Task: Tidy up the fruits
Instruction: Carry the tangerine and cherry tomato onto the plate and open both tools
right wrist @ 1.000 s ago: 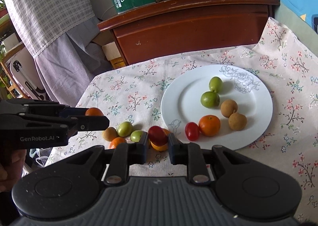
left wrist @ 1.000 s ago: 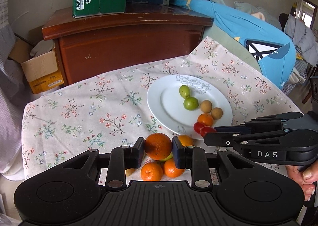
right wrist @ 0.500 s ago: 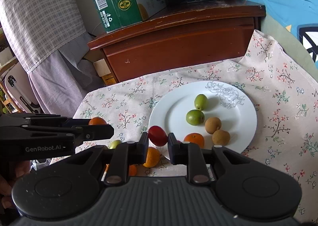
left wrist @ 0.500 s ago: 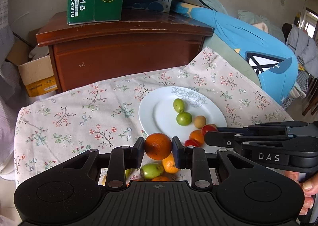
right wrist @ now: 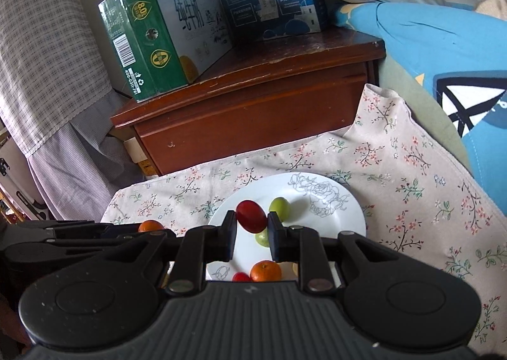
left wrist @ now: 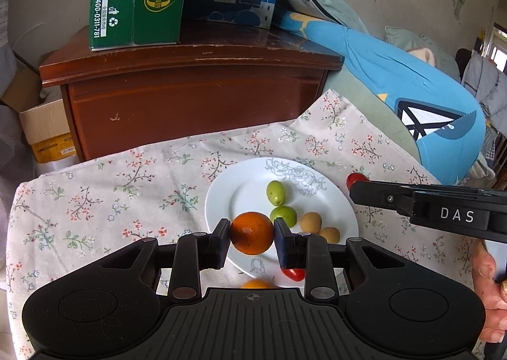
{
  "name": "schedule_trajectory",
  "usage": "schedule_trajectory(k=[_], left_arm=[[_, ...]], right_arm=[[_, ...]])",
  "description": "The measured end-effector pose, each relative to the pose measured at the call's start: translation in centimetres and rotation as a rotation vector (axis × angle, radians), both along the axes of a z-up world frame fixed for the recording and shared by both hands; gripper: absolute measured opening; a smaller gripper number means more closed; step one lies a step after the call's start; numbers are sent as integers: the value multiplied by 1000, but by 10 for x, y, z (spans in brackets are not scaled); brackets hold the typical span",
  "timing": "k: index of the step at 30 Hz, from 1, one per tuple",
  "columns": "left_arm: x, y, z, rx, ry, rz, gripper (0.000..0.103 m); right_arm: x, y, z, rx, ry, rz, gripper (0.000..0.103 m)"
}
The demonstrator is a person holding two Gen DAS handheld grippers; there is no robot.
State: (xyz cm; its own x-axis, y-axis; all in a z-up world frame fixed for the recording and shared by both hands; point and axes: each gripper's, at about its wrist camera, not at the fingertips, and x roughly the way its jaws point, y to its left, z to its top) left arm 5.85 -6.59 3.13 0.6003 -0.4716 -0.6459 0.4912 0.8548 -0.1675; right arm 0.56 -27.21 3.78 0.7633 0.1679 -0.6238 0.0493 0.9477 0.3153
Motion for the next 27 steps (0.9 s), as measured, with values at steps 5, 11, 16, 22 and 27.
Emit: schedule_trajectory(k=[5,11,16,22,27], left_arm=[[10,-15,-9,-6,23,-10,27],[22,-26,-18,-7,39,3,27],[28,-29,-25,-8,59,22,27],[30,-22,-25,-22,78,69,29],[29,-14,-21,-39,74,126,76]], right_arm=[[12,-17,-14,50,45,-62,21],[23,-32,-31,59,96,-138,21],[31,-37,-46,74,138,-152,21],[37,-43,-62,124,180,-192,25],[36,-49,-60,182,167,-220,27]])
